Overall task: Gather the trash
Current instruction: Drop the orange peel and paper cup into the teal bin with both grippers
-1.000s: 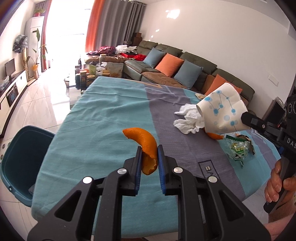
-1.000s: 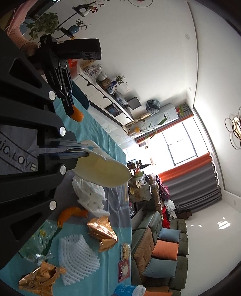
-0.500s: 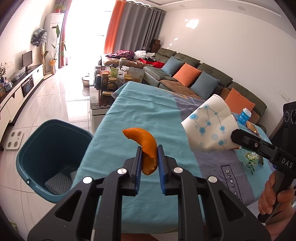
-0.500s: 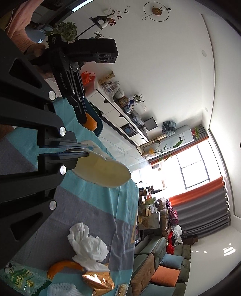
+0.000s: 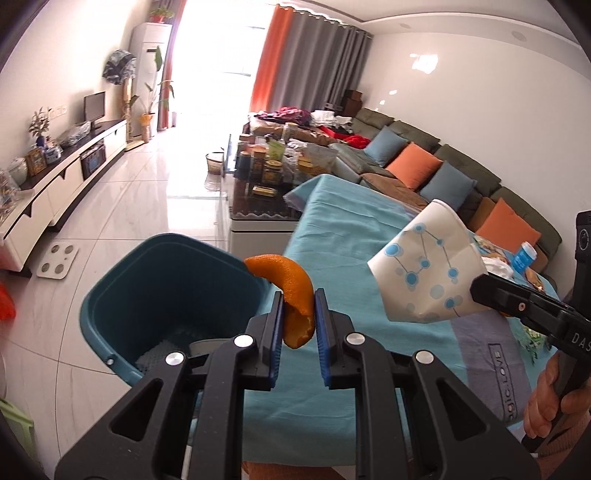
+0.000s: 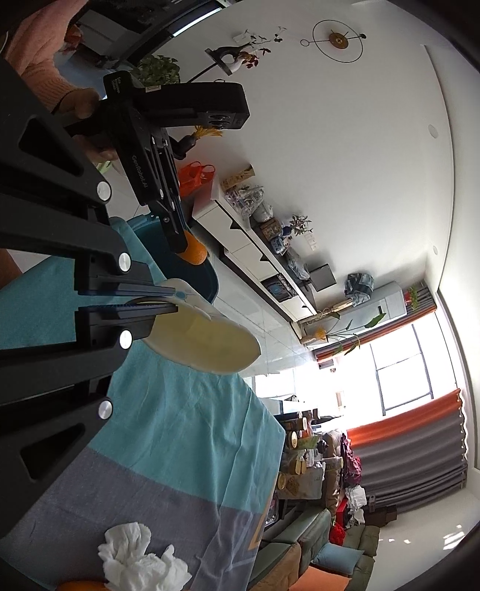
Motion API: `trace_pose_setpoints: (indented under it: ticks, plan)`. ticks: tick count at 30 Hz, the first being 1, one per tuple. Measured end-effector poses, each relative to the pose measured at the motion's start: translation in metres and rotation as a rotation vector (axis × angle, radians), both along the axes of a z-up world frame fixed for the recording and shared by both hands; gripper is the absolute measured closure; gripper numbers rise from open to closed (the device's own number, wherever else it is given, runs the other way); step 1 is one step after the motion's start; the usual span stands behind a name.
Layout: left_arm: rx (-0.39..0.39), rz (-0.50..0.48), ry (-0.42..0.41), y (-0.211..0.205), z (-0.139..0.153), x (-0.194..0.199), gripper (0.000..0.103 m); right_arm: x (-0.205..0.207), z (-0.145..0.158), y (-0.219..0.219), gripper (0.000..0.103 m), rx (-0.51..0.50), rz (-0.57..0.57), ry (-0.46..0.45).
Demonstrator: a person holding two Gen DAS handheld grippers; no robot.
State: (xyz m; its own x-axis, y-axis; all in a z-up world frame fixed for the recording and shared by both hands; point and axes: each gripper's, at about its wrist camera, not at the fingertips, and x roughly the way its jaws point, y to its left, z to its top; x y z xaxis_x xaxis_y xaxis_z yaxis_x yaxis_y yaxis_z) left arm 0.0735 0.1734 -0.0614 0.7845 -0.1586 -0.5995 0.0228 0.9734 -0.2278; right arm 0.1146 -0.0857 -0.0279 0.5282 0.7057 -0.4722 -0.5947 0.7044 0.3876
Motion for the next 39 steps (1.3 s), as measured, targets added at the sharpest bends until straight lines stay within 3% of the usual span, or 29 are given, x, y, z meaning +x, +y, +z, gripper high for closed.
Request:
trace_pose_setpoints:
  ticks: [13,39]
  plan:
    - [0.01,0.119,0.053,0.061,-0.02,0.004,0.086,0.024,-0.003,0.063,0.101,-0.061,0.102,0.015]
    - [-0.001,0.198,0.169,0.089,-0.066,0.046,0.085,0.065,-0.035,0.145,0.098,-0.19,0.187,0.133]
